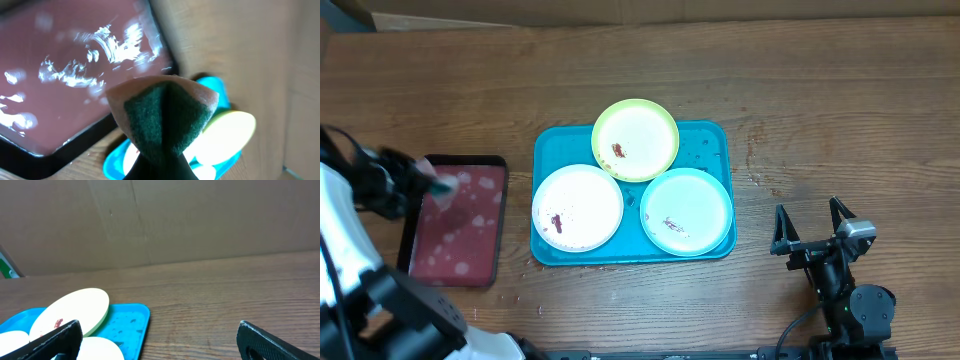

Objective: Clean dirty plates on tray and stack at the side

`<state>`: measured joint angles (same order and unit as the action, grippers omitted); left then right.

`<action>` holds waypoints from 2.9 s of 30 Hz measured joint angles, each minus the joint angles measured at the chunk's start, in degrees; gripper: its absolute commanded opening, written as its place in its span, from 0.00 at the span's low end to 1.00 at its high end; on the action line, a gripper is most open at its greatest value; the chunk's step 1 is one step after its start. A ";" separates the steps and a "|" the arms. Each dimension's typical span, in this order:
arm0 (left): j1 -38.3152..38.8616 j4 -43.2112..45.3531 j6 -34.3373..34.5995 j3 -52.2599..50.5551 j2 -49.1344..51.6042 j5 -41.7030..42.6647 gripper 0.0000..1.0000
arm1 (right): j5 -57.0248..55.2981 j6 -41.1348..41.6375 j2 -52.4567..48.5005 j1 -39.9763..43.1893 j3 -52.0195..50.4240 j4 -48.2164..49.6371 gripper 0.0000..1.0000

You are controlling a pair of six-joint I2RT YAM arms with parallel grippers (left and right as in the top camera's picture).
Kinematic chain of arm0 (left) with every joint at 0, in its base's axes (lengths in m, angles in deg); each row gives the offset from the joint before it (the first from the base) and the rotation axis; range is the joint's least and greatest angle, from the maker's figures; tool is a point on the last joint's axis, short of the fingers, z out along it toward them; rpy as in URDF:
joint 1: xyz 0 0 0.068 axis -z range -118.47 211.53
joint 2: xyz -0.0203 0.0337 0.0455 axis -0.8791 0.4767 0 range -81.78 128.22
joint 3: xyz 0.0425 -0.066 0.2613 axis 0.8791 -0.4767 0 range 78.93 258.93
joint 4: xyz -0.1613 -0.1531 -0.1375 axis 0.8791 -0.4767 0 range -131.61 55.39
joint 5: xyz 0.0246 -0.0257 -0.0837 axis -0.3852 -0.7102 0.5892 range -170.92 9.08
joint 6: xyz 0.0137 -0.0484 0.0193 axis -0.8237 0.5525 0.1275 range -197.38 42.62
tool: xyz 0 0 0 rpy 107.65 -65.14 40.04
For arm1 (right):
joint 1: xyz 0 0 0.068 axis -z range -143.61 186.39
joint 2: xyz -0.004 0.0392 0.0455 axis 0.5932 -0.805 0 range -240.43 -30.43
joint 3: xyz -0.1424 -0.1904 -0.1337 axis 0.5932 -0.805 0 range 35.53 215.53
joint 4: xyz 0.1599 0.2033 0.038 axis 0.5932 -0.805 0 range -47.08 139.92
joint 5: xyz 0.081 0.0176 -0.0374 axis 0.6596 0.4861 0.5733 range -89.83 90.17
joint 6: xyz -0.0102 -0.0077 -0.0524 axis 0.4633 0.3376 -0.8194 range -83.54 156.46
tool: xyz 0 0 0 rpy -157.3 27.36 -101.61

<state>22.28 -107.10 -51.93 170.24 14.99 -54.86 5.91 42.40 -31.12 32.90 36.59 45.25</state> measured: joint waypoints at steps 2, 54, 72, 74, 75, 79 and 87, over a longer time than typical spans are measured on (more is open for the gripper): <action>1.60 -1.88 -0.98 5.14 -3.72 0.00 0.04 | 0.00 0.00 0.00 0.00 0.00 0.04 1.00; 44.72 -2.49 2.67 5.11 -8.26 -23.34 0.99 | 1.27 1.16 0.00 0.02 0.00 4.15 1.00; 37.90 -8.87 2.64 2.10 -9.86 -25.55 1.00 | 20.63 19.52 -7.56 0.00 26.71 2.73 1.00; 37.90 -8.70 2.64 2.03 -9.86 -25.75 1.00 | 19.04 16.68 -14.73 0.00 39.10 -12.41 1.00; 37.90 -8.68 2.64 2.03 -9.86 -25.75 1.00 | 18.58 15.61 -18.91 0.00 45.35 -20.28 1.00; 37.90 -8.72 2.64 1.95 -9.84 -25.92 1.00 | 23.10 10.86 -41.86 0.00 72.06 -44.72 0.99; 37.90 -8.59 2.64 1.95 -9.86 -25.92 1.00 | 40.15 7.50 -68.61 -5.31 84.83 -44.41 0.70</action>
<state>60.18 -115.69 -49.28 172.19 5.13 -80.78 46.06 49.89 -99.73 27.59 121.42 0.84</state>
